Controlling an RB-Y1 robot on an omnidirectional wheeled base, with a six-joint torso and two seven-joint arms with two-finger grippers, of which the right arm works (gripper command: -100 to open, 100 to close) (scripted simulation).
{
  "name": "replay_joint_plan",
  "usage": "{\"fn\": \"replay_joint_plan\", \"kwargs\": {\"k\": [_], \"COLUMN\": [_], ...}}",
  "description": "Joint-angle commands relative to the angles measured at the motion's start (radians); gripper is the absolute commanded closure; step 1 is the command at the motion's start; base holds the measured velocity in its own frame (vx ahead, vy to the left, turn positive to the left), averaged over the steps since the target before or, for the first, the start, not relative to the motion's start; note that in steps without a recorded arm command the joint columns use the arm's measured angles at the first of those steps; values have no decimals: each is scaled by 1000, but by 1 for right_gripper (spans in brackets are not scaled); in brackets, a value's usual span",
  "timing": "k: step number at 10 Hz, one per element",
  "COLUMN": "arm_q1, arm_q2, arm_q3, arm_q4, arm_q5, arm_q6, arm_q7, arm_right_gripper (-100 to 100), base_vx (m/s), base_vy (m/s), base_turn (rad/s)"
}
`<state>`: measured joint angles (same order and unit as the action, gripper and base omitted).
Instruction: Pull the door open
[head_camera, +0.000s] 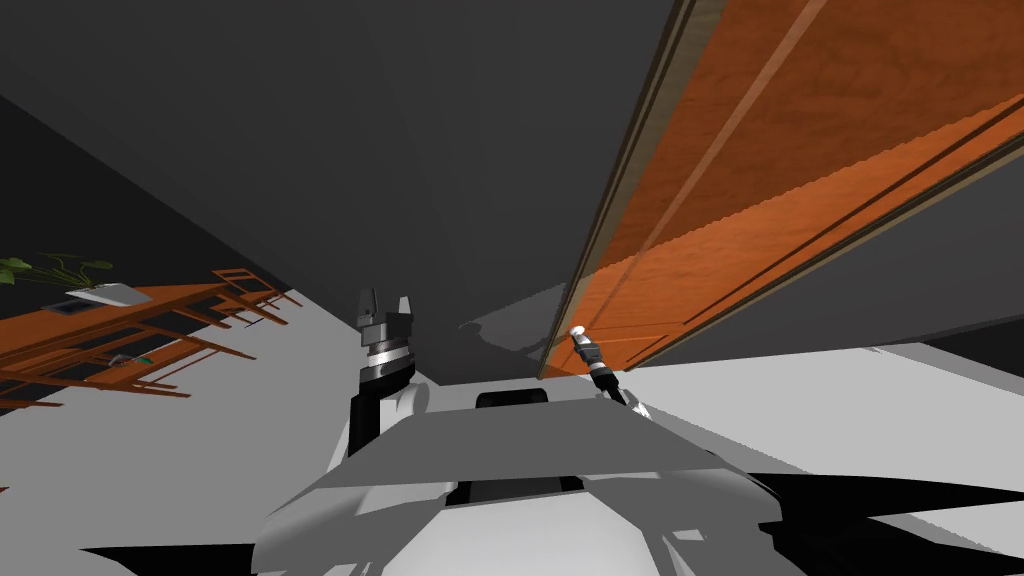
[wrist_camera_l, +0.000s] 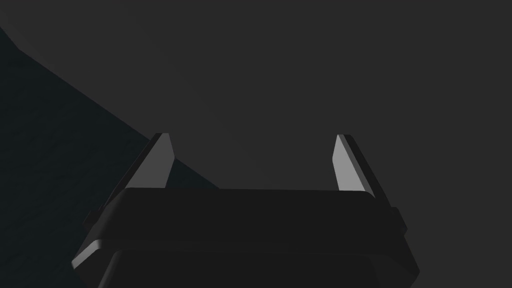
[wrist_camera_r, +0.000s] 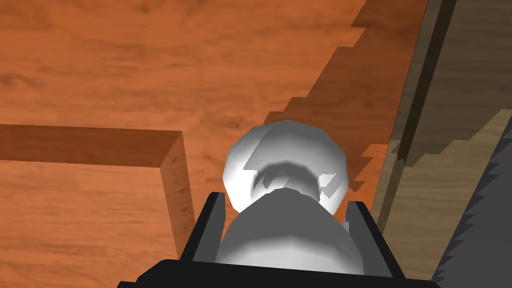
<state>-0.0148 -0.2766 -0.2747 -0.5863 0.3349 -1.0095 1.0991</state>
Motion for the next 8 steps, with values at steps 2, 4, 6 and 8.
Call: {"fn": "replay_joint_plan", "kwargs": {"k": [2,4,6,8], "arm_q1": [1,-1,-3,-5], "arm_q2": [2,0,-1,-2], "arm_q3": [0,7,15,24], "arm_q4": [0,1,1,1], "arm_q5": [0,-9,-22,-34], "arm_q6": [-2,1,3,5], "arm_q7": [-1,-42,-97,-148], "arm_right_gripper": [100,100,100,100], "base_vx": [0,-12,-24,-37], "base_vy": [0,-9,-13,-12], "base_turn": [0,18,25,23]}}
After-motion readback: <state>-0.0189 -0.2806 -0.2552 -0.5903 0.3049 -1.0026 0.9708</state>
